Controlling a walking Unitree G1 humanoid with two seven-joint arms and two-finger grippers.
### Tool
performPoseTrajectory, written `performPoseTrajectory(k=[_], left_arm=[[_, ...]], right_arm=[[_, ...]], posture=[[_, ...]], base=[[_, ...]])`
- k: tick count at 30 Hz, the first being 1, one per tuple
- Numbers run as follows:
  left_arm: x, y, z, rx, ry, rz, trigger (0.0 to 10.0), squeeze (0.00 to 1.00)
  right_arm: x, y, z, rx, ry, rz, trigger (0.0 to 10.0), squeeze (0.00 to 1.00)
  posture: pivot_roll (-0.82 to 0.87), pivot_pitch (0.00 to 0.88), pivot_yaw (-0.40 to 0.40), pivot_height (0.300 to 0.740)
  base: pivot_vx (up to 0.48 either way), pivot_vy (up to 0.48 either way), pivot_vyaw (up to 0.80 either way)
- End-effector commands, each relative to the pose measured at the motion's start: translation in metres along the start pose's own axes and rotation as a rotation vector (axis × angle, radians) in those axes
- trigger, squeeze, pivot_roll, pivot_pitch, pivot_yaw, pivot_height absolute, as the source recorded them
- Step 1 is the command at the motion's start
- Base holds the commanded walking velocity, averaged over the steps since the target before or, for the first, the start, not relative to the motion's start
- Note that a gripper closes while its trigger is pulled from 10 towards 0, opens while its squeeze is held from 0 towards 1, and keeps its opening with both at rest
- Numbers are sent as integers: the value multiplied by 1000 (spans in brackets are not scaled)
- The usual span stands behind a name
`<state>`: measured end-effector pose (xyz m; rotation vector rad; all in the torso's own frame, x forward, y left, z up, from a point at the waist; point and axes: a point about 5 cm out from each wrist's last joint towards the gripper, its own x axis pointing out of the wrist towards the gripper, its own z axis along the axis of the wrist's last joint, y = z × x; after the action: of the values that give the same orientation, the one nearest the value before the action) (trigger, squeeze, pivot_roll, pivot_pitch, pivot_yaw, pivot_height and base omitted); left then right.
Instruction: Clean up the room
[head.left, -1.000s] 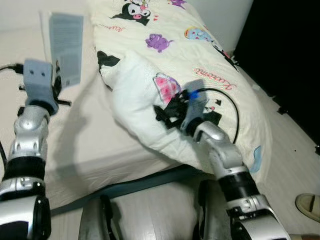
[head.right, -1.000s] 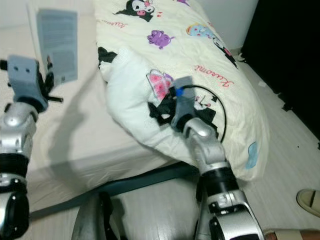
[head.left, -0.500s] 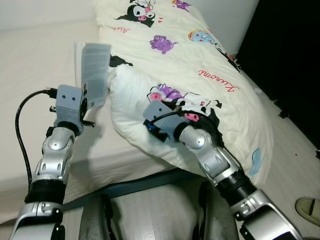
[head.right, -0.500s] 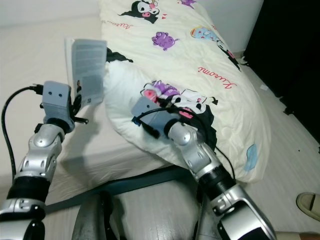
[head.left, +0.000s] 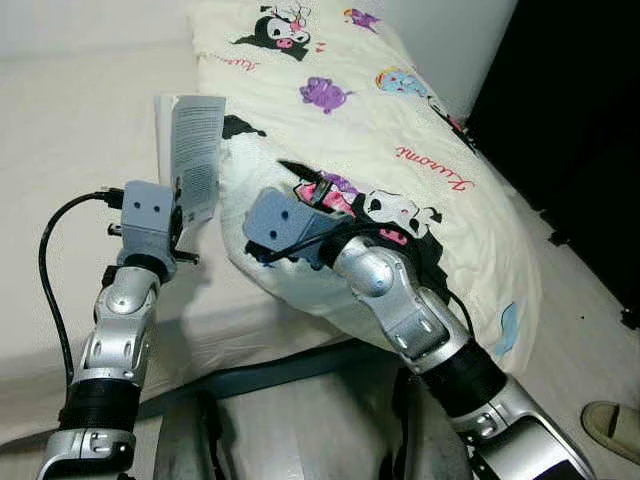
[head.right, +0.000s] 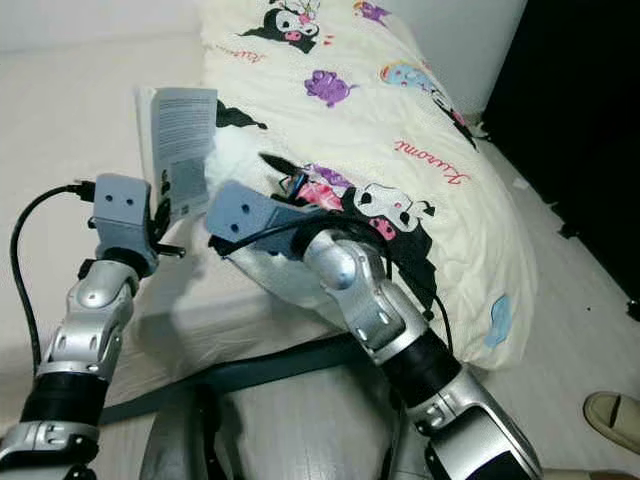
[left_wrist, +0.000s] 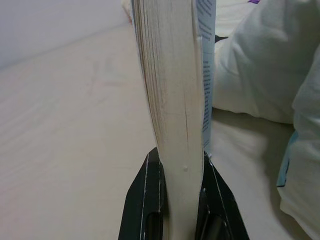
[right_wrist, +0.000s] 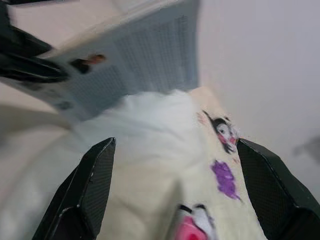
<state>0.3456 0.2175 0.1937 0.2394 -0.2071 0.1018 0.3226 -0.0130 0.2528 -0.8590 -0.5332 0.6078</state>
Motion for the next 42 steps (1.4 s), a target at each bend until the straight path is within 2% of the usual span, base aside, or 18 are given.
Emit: performPoseTrajectory(k=[1, 2, 3, 4, 5, 6, 7, 10, 11, 12, 15, 19, 21, 27, 34, 38, 42], left_arm=[[-2, -1, 4, -4, -11, 7, 0, 0], [-2, -1, 5, -3, -12, 7, 0, 0], [-2, -1, 5, -3, -12, 7, 0, 0], [-2, -1, 6, -4, -14, 9, 0, 0], [-2, -1, 6, -4, -15, 9, 0, 0], [-2, -1, 6, -4, -15, 9, 0, 0], [-2, -1, 7, -3, -17, 9, 0, 0], [-2, -1, 8, -2, -19, 9, 0, 0], [-3, -1, 8, 0, -20, 10, 0, 0], [-3, -1, 8, 0, -20, 10, 0, 0], [-4, 2, 10, 12, -27, 22, 0, 0], [-6, 7, 13, 41, -27, 37, 0, 0], [-10, 13, 13, 69, -26, 47, 0, 0], [-18, 22, 9, 90, -1, 59, 0, 0], [-23, 17, 7, 85, 8, 42, 0, 0], [-26, 15, 11, 79, 5, 34, 0, 0], [-29, 17, 14, 83, 2, 35, 0, 0]], right_arm=[[0, 30, 7, 19, -37, 144, 10000, 0], [-3, 49, 1, 51, -10, 257, 10000, 0], [-3, 49, 1, 51, -10, 257, 10000, 0], [-9, 68, -8, 68, 36, 363, 10000, 0], [-14, 79, -15, 75, 66, 420, 10000, 0], [-14, 79, -15, 75, 66, 420, 10000, 0], [-20, 91, -24, 81, 103, 475, 10000, 0], [-25, 100, -33, 90, 133, 508, 10000, 0], [-29, 105, -43, 68, 167, 516, 10000, 0], [-29, 105, -43, 68, 167, 516, 10000, 0], [-32, 98, -69, -26, 263, 413, 10000, 0], [-33, 92, -75, -16, 268, 351, 10000, 0], [-35, 92, -81, -53, 260, 346, 10000, 0], [-32, 85, -73, -90, 193, 336, 10000, 0], [-25, 79, -62, -115, 125, 315, 10000, 0], [-26, 78, -73, -162, 185, 311, 10000, 0], [-29, 67, -87, -192, 260, 277, 10000, 0]], posture=[[32, 183, 35, 300], [35, 185, 35, 300], [35, 185, 35, 300], [36, 183, 35, 300], [36, 183, 35, 300], [36, 183, 35, 300], [36, 185, 34, 300], [38, 186, 34, 300], [41, 190, 34, 300], [41, 190, 34, 300], [46, 196, 34, 300], [62, 201, 33, 300], [81, 209, 29, 300], [94, 229, 22, 300], [98, 245, 23, 300], [108, 257, 24, 300], [112, 267, 22, 300]], base=[[0, 0, 0], [0, 0, 0], [0, 0, 0], [0, 0, 0], [0, 0, 0], [0, 0, 0], [0, 0, 0], [0, 0, 0], [0, 0, 0], [0, 0, 0], [0, 0, 0], [0, 0, 0], [0, 0, 0], [0, 0, 0], [0, 0, 0], [0, 0, 0], [0, 0, 0]])
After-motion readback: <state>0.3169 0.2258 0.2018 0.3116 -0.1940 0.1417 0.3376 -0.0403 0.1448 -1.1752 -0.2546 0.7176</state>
